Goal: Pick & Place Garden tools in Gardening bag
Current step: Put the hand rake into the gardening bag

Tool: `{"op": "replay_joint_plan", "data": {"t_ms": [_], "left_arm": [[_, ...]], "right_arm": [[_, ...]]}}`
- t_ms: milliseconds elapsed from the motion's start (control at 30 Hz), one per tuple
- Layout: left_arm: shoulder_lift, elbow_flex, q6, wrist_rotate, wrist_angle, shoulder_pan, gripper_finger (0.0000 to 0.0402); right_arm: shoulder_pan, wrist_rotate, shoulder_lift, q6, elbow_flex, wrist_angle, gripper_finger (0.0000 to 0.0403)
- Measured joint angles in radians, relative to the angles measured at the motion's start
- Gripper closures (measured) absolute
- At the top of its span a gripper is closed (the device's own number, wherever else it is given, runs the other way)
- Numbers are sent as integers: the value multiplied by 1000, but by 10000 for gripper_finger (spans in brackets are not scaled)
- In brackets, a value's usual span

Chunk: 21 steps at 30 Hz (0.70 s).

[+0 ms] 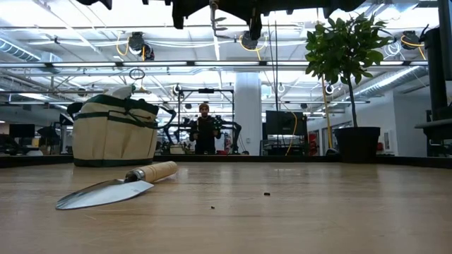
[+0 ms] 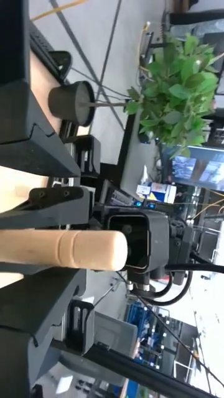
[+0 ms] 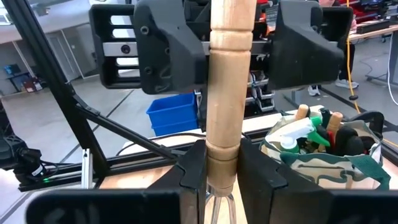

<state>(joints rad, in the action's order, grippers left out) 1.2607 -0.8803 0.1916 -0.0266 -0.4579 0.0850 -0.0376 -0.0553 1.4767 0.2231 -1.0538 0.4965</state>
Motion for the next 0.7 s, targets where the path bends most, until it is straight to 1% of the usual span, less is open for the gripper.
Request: {"op": "replay_joint_plan", "data": {"t_ms": [100, 200, 300, 433, 467, 700], "left_arm": [[0, -2, 21, -3, 16, 3, 173], [0, -2, 21, -4, 18, 4, 206], [0, -2, 21, -8, 15, 3, 251], [0, -2, 25, -30, -1, 6, 326], [0, -2, 28, -33, -2, 6, 336], [-1, -2, 24, -38, -15, 6, 336]], "right_arm": [[0, 1, 0, 0, 0, 0, 349], [0, 2, 0, 3, 0, 0, 349], [0, 3, 0, 3, 0, -1, 349], [-1, 5, 0, 3, 0, 1, 349], [-1, 4, 0, 3, 0, 1, 349], [0, 2, -1, 3, -1, 2, 349]]}}
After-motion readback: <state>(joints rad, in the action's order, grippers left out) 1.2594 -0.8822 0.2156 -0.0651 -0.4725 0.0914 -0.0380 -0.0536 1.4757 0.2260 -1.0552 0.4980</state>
